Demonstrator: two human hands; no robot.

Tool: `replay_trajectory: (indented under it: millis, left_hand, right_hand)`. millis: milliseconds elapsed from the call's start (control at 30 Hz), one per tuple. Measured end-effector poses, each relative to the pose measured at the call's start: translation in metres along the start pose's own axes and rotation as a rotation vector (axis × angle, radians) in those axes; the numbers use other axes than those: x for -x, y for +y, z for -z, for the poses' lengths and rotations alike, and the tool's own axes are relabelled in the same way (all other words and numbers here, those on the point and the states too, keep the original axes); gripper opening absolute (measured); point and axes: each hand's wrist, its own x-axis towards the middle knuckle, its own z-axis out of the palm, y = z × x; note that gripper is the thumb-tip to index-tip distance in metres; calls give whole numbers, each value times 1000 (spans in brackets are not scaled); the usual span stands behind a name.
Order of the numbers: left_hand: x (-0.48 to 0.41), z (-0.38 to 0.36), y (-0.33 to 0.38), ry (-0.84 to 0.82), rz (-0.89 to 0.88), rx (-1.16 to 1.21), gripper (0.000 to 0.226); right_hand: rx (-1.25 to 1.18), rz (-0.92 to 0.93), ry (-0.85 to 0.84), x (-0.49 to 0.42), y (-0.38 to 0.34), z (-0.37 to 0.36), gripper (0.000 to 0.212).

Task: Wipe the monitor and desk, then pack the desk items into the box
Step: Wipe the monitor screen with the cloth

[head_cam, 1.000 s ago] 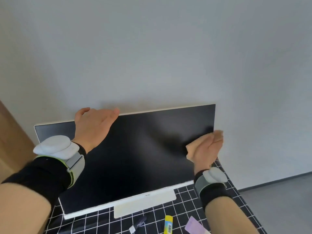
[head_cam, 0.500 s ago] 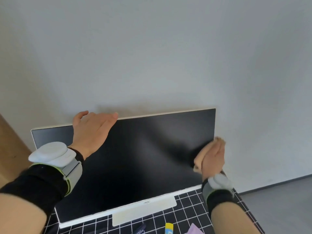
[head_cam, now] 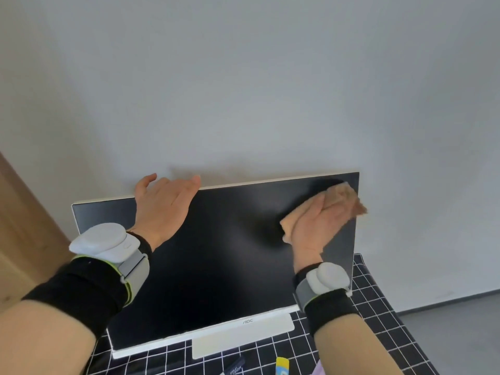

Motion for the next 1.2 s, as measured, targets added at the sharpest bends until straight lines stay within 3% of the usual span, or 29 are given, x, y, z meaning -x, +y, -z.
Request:
replay_trajectory:
  millis: [67,100,167,233,333,433,533,600,667,733,867,967,1200]
  left_hand:
    - [-1,0,-2,-20,4,11,92]
    - [-2,0,-3,-23,6,17,91]
    - [-2,1,-6,-34,37,68,87]
    - [-2,3,-6,-52,58,118,78]
    - [4,10,-11,-57,94,188,75]
    - [9,14,-9,-69,127,220,61]
    - [8,12,-7,-51,109,175,57]
    - [7,8,-9,-40,64,111,60]
    - [7,8,-13,-43,48,108,64]
    - [7,7,-15,-47,46,97,69]
    - [7,7,-18,-47,26,50,82]
    - [5,5,-13,-43,14,28,90]
    - [3,2,-21,-69,66,43,96]
  right_hand:
    - [477,344,-244,43,-65,1,76]
    - [573,545,-391,74,-82,-3,78]
    - [555,954,-616,133,-83,-17,70]
    - [456,1310,-681,174,-48,-31,56]
    - [427,1586,-712,188,11,-33,52]
    - [504,1398,-832,152,27,-13,52]
    - [623,726,-449,68,3,16,61]
    - [555,473,-179,0,3,37,57]
    - [291,325,-79,-52,12,46,50]
    - [209,376,-124,-81,13,43,55]
    - [404,537,-109,-90,-11,29,60]
    - [569,735,-204,-61,-33,13,55]
    - [505,925,-262,10,-79,-17,41]
